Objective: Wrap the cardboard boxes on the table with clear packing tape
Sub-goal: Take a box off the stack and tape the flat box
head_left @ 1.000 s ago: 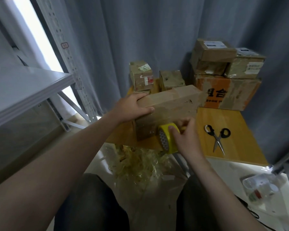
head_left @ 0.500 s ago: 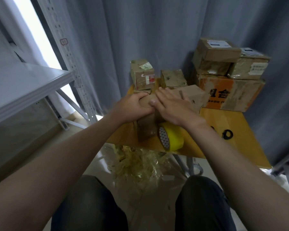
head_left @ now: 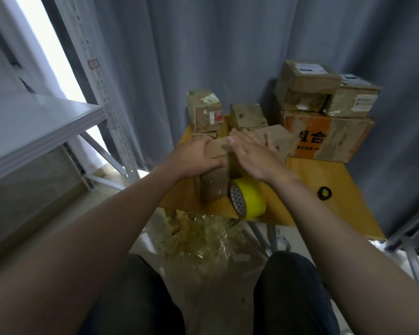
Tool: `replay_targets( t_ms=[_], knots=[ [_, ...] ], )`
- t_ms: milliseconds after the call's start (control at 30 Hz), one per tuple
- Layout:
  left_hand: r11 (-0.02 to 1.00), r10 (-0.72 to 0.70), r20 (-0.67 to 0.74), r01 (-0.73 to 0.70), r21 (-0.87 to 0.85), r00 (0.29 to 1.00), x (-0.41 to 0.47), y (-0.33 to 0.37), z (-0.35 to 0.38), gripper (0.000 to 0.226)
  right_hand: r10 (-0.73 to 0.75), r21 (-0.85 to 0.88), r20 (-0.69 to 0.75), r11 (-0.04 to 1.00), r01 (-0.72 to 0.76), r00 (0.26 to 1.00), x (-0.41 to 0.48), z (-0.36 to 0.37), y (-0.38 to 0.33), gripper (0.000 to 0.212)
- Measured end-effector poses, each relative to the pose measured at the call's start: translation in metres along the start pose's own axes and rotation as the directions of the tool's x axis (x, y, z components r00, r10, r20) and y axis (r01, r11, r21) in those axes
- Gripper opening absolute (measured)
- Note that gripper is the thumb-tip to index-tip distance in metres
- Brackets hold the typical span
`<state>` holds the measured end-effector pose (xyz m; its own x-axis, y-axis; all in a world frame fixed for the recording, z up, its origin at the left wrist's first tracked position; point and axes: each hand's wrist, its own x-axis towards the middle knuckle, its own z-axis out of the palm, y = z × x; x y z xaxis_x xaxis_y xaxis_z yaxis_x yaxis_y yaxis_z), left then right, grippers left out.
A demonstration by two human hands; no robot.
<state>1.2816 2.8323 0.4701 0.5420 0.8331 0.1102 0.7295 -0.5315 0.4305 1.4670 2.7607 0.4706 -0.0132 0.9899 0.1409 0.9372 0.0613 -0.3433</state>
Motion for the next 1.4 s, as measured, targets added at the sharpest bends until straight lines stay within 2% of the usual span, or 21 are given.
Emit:
replay_targets(
  t_ms=[100, 200, 233, 300, 400, 467, 533, 567, 633, 700, 733, 767, 800, 867, 900, 933, 1033, 1133, 1233, 1400],
  knots=[
    [0.999, -0.033, -0.021, 0.033, -0.010, 0.999, -0.002, 0.000, 0.004, 0.082, 0.110, 0.108, -0.141, 0.990, -0.095, 0.984, -0.017, 0.007, 0.024, 0.069],
    [0.995, -0.064, -0.029, 0.062, -0.076, 0.998, -0.002, 0.000, 0.001, 0.086, 0.232, 0.406, -0.196, 0.904, -0.136, 0.953, -0.047, 0.026, 0.028, 0.073],
    [0.988, -0.083, -0.011, 0.081, -0.128, 0.996, -0.003, 0.001, -0.001, 0.080, 0.291, 0.502, -0.195, 0.850, -0.159, 0.937, -0.058, 0.030, 0.027, 0.068],
    [0.949, -0.120, 0.058, 0.132, -0.285, 0.991, -0.003, 0.005, -0.007, 0.061, 0.391, 0.645, -0.094, 0.725, -0.243, 0.916, -0.077, 0.031, 0.022, 0.046],
    [0.878, -0.170, 0.210, 0.245, -0.412, 0.963, -0.001, 0.001, -0.007, 0.037, 0.476, 0.744, -0.011, 0.592, -0.311, 0.879, -0.100, 0.020, 0.019, 0.056],
    [0.806, -0.245, 0.292, 0.362, -0.469, 0.924, -0.002, -0.007, -0.002, 0.052, 0.492, 0.801, -0.051, 0.540, -0.259, 0.869, -0.109, 0.011, 0.018, 0.064],
    [0.702, -0.328, 0.368, 0.485, -0.521, 0.870, -0.004, -0.016, 0.005, 0.073, 0.445, 0.823, -0.064, 0.530, -0.205, 0.893, -0.115, 0.010, 0.010, 0.050],
    [0.664, -0.353, 0.373, 0.511, -0.546, 0.858, -0.004, -0.020, 0.011, 0.076, 0.397, 0.819, -0.065, 0.546, -0.179, 0.916, -0.115, 0.015, 0.007, 0.042],
    [0.676, -0.393, 0.235, 0.452, -0.582, 0.889, 0.001, -0.023, 0.023, 0.059, 0.336, 0.816, -0.087, 0.564, -0.127, 0.938, -0.113, 0.028, 0.005, 0.030],
    [0.795, -0.397, -0.007, 0.340, -0.503, 0.918, 0.009, -0.022, 0.031, 0.049, 0.304, 0.811, -0.166, 0.584, -0.045, 0.938, -0.108, 0.041, 0.008, 0.026],
    [0.873, -0.339, -0.065, 0.288, -0.393, 0.938, 0.010, -0.017, 0.031, 0.055, 0.294, 0.796, -0.204, 0.605, -0.017, 0.934, -0.104, 0.046, 0.010, 0.026],
    [0.939, -0.241, -0.029, 0.226, -0.261, 0.970, 0.009, -0.011, 0.031, 0.066, 0.284, 0.782, -0.228, 0.623, 0.002, 0.931, -0.101, 0.052, 0.013, 0.026],
    [0.986, -0.128, 0.109, 0.138, -0.098, 0.986, 0.004, -0.001, 0.030, 0.083, 0.270, 0.777, -0.235, 0.629, 0.014, 0.934, -0.097, 0.057, 0.015, 0.024],
    [0.977, -0.078, 0.437, -0.017, 0.210, 0.896, -0.008, 0.014, 0.033, 0.120, 0.261, 0.783, -0.219, 0.622, 0.009, 0.940, -0.088, 0.066, 0.018, 0.021],
    [0.961, -0.094, 0.499, -0.053, 0.272, 0.862, -0.009, 0.013, 0.041, 0.133, 0.267, 0.784, -0.204, 0.621, -0.006, 0.942, -0.083, 0.070, 0.018, 0.019],
    [0.960, -0.103, 0.508, -0.048, 0.275, 0.855, -0.007, 0.009, 0.053, 0.142, 0.273, 0.779, -0.195, 0.627, -0.020, 0.942, -0.081, 0.073, 0.018, 0.018],
    [0.957, -0.117, 0.384, 0.000, 0.290, 0.916, 0.005, -0.012, 0.086, 0.160, 0.274, 0.779, -0.177, 0.626, -0.036, 0.945, -0.076, 0.074, 0.017, 0.016],
    [0.939, -0.096, 0.330, -0.024, 0.342, 0.939, 0.011, -0.018, 0.088, 0.151, 0.253, 0.791, -0.076, 0.604, -0.096, 0.965, -0.068, 0.061, 0.021, 0.018],
    [0.920, -0.108, 0.334, -0.033, 0.390, 0.937, 0.013, -0.016, 0.074, 0.145, 0.280, 0.800, -0.082, 0.591, -0.104, 0.957, -0.056, 0.036, 0.017, 0.029],
    [0.953, -0.090, 0.343, -0.020, 0.303, 0.935, 0.020, -0.032, 0.068, 0.139, 0.367, 0.860, -0.012, 0.478, -0.178, 0.930, -0.076, 0.043, -0.002, 0.042]
  ],
)
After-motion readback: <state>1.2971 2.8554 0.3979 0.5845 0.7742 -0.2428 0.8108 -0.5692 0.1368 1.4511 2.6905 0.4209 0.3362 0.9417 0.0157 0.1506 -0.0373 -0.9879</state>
